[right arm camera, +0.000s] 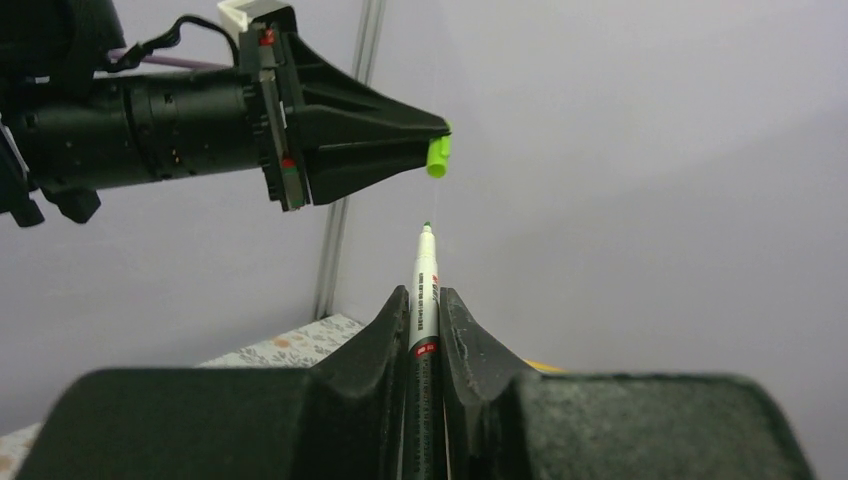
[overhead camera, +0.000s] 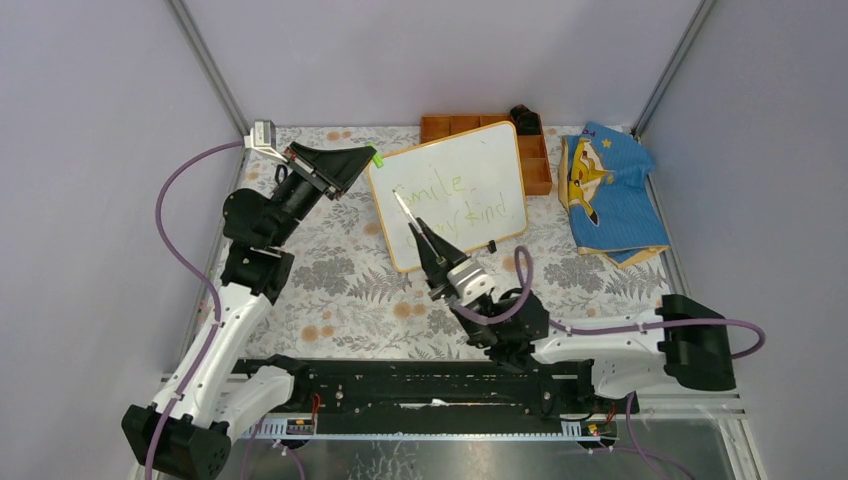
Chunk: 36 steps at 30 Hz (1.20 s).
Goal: Write a sentence on the whiteboard
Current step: Close the pen cap at the center of the board.
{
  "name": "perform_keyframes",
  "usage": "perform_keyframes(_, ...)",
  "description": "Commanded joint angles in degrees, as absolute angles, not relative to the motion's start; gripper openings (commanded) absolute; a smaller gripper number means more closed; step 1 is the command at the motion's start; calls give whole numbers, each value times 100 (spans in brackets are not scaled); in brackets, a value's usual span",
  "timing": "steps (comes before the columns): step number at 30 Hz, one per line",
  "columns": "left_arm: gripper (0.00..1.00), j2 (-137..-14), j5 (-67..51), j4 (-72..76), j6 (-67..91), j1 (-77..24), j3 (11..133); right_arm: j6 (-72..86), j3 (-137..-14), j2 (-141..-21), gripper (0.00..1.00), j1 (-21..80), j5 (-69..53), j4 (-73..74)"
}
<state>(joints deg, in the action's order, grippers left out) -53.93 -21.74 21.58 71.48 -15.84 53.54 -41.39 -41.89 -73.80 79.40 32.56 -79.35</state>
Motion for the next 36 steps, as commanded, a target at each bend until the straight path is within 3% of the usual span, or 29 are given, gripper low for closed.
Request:
perform_keyframes(1,0,-5221,-2342,2827,7426,-1635,5274,-5028,-4590,-7846,0,8114,3260,-9177)
perform_keyframes(7,0,-5109,-2382,2683,7366,-1646,5272,-5474,-4789,-8291,0,8206,3279,-9801)
perform_keyframes(36,0,-4824,-2355,2610,7418,-1736,4957,-5155,-5223,-8375,0,8235,3501,-9797)
